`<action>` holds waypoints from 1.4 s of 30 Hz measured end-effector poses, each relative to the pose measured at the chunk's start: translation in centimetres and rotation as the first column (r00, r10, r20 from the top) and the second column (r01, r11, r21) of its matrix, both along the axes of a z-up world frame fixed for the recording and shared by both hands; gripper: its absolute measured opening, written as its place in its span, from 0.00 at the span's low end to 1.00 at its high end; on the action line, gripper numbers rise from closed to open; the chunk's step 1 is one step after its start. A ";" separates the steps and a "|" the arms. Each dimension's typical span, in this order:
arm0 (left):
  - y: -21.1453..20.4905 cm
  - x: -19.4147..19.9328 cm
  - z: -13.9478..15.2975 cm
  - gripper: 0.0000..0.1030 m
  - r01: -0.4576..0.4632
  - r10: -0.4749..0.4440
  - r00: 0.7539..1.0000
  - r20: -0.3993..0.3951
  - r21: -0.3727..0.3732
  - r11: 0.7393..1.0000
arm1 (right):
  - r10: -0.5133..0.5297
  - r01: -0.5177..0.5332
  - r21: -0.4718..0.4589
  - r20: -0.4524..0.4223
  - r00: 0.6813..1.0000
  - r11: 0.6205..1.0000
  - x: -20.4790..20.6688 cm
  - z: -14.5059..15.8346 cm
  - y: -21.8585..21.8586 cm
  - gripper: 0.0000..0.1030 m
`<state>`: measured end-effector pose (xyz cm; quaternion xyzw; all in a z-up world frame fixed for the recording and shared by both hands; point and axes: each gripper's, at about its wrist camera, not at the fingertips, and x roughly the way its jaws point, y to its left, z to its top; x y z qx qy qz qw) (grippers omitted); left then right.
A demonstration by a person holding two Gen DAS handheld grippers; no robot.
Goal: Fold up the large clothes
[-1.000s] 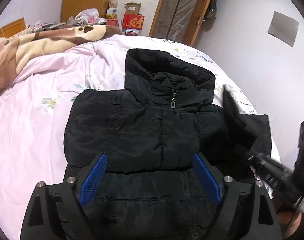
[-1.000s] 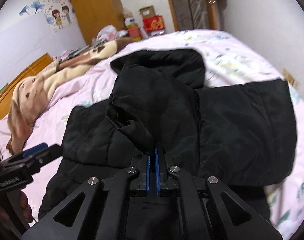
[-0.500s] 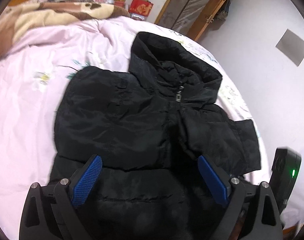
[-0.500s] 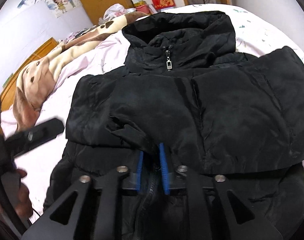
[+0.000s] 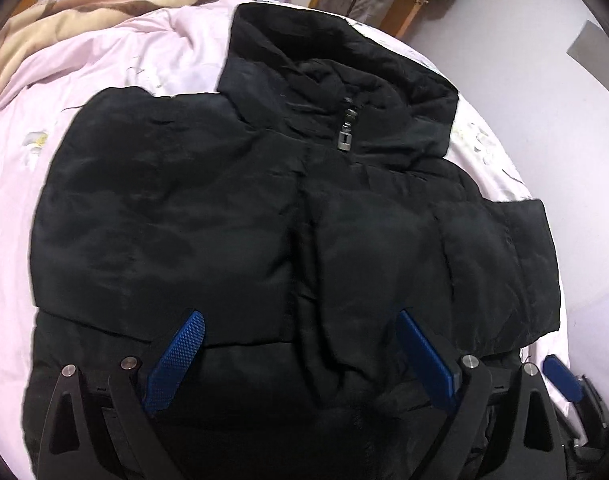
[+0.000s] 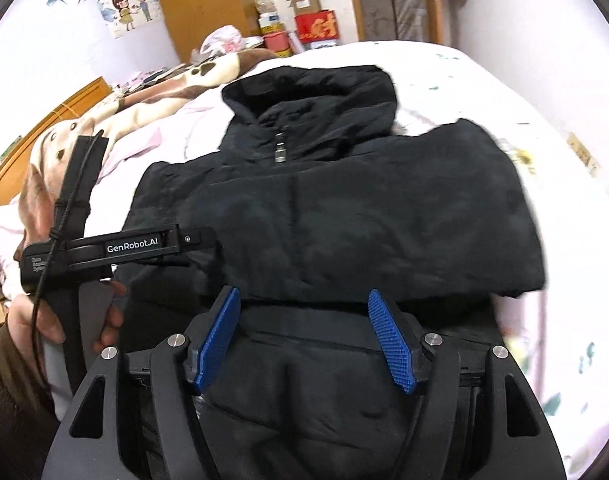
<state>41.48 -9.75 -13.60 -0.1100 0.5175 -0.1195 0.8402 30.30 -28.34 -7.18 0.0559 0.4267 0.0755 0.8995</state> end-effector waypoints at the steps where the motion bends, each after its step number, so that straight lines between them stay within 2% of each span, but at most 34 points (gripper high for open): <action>1: -0.3 0.0 -0.2 0.94 -0.002 0.002 1.000 -0.005 0.014 1.000 | -0.006 0.006 -0.015 0.006 1.000 1.000 -0.3 0.1 -0.4 0.65; 2: -0.5 0.0 -0.4 0.91 -0.005 0.005 1.000 -0.010 0.022 1.000 | -0.012 0.012 -0.032 0.007 1.000 0.999 -0.5 0.0 -0.7 0.65; 4: -0.7 0.0 -0.6 0.66 -0.023 0.024 0.999 -0.025 0.007 1.000 | -0.023 0.024 -0.059 0.007 1.000 0.998 -0.7 -0.1 -1.2 0.65; 5: -0.8 0.0 -0.6 0.62 -0.026 0.026 0.999 -0.029 0.004 1.000 | -0.033 0.033 -0.065 0.007 0.999 0.997 -0.7 -0.1 -1.6 0.65; 8: -1.1 -0.1 -0.6 0.38 -0.017 0.016 0.999 -0.052 -0.009 1.000 | -0.073 0.073 -0.035 0.005 0.997 0.997 -0.8 -0.2 -2.9 0.65; 10: -1.3 -0.5 0.1 0.20 -0.012 0.013 1.000 -0.022 0.030 0.999 | -0.094 0.094 -0.004 0.005 0.996 0.996 -0.9 -0.3 -3.7 0.65; 12: -1.4 -1.0 1.1 0.11 0.002 -0.002 1.000 0.019 0.044 0.999 | -0.112 0.112 -0.005 0.005 0.994 0.994 -0.8 -0.2 -4.1 0.65; 19: -0.2 -1.4 5.7 0.05 0.011 -0.012 0.990 0.141 0.009 1.000 | -0.164 0.165 -0.004 0.034 0.986 0.986 -0.5 0.7 -5.1 0.65; 23: 1.5 -1.3 8.4 0.04 -0.021 0.017 0.973 0.228 0.015 1.000 | -0.181 0.182 -0.011 0.067 0.981 0.983 -0.1 1.8 -5.3 0.65; 26: 2.9 -0.9 9.5 0.04 -0.041 0.040 0.967 0.253 0.001 0.999 | -0.185 0.187 -0.018 0.083 0.979 0.982 0.4 2.3 -5.2 0.65; 30: 4.6 -0.7 10.0 0.04 -0.071 0.061 0.954 0.294 0.025 0.997 | -0.178 0.181 -0.020 0.091 0.980 0.983 1.3 2.3 -4.5 0.65; 33: 6.4 -0.7 9.1 0.04 -0.114 0.103 0.949 0.298 0.021 0.993 | -0.167 0.172 -0.044 0.092 0.982 0.984 2.1 1.8 -3.7 0.65; 35: 7.3 -0.6 7.3 0.04 -0.146 0.134 0.954 0.267 0.027 0.989 | -0.166 0.172 -0.065 0.089 0.982 0.983 2.8 1.3 -3.2 0.65; 37: 8.0 -0.3 4.6 0.04 -0.172 0.159 0.967 0.200 0.048 0.984 | -0.167 0.173 -0.082 0.079 0.983 0.981 3.6 0.7 -3.1 0.65; 42: 8.9 -0.3 1.0 0.04 -0.195 0.179 0.973 0.147 0.102 0.975 | -0.191 0.195 -0.105 0.042 0.981 0.975 5.7 -1.1 -3.4 0.65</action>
